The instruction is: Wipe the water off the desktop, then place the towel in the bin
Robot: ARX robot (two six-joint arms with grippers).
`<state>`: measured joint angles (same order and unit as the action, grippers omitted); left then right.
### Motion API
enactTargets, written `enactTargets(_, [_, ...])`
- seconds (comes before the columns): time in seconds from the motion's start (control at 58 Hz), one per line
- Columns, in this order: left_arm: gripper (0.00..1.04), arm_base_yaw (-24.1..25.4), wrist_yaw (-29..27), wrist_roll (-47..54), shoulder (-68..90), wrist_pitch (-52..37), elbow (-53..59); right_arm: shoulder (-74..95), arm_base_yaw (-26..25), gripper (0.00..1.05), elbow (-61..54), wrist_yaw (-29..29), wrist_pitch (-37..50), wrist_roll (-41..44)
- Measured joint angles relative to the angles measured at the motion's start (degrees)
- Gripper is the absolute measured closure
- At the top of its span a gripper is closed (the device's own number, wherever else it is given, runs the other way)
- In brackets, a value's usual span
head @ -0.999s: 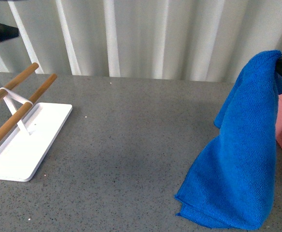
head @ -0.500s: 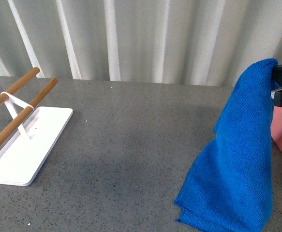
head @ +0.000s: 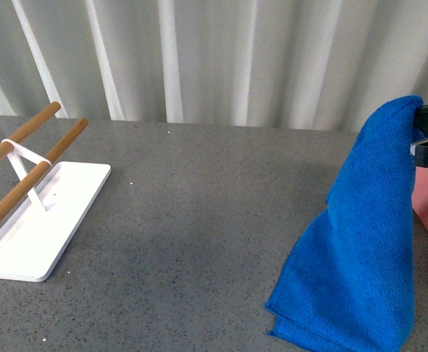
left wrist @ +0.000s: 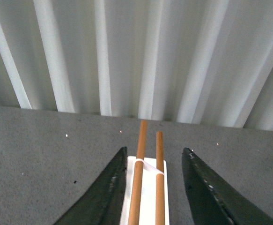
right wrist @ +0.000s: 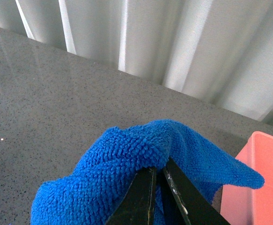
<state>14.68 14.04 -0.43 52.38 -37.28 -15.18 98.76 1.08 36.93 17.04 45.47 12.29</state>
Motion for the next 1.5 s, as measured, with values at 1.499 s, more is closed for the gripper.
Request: enactTargets(1.499, [1.01, -14.71, -14.03, 0.17, -39.74, 24.44, 13.92, -3.89, 5.07, 1.01, 4.39, -7.72, -13.6, -2.49])
